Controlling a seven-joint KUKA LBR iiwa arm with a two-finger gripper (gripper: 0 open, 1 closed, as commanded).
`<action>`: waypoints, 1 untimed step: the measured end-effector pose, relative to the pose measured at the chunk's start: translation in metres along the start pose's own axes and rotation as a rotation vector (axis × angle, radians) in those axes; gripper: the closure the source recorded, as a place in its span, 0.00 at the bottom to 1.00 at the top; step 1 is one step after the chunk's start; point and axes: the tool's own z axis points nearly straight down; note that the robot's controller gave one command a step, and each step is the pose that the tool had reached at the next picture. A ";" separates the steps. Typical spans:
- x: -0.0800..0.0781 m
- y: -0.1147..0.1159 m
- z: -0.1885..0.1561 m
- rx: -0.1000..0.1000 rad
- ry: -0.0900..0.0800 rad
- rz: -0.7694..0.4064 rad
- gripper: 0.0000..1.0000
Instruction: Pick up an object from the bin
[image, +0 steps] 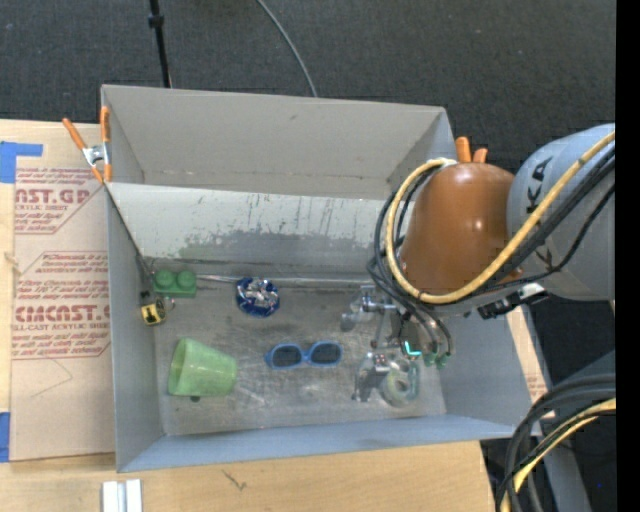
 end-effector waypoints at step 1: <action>-0.040 0.036 0.113 -0.001 -0.016 0.097 0.00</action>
Offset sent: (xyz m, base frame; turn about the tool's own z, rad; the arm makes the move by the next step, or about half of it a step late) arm 0.0361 0.0351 -0.1136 0.0960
